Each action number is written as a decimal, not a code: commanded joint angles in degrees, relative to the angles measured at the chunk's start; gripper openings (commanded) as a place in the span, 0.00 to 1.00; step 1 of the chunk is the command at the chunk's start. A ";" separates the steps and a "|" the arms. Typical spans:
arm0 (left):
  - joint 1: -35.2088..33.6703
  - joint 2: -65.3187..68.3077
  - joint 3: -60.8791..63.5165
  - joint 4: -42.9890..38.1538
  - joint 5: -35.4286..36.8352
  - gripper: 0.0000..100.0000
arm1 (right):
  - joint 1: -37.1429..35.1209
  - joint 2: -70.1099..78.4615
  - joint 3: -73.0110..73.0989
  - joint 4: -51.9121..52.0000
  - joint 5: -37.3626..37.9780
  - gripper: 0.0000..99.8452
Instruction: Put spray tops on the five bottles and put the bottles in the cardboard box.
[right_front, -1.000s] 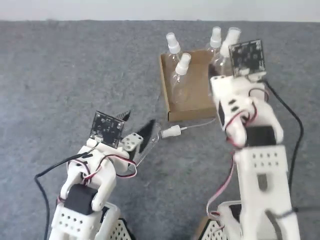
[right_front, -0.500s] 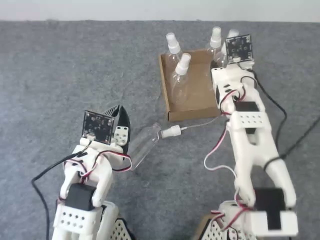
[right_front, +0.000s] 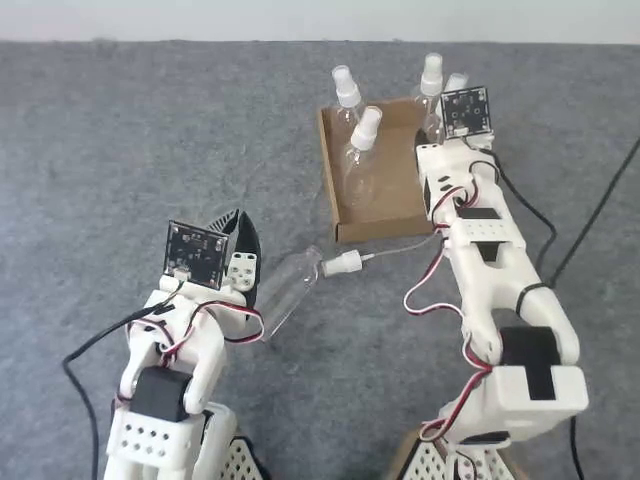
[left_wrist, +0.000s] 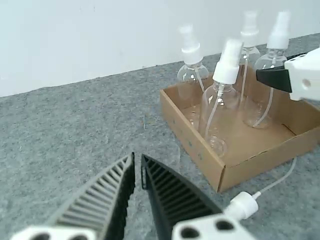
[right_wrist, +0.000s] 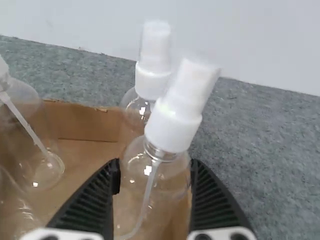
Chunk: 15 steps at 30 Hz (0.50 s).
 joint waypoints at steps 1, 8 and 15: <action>-0.18 -0.79 -0.48 -1.32 -0.09 0.01 | 0.31 -0.22 -4.04 -1.80 0.70 0.01; -0.18 -0.88 -0.48 -1.23 -0.09 0.01 | 0.22 -0.04 -4.04 -1.71 0.79 0.01; -0.53 -0.88 -0.48 -1.23 -0.09 0.01 | 0.22 -0.04 -4.04 -1.19 0.79 0.01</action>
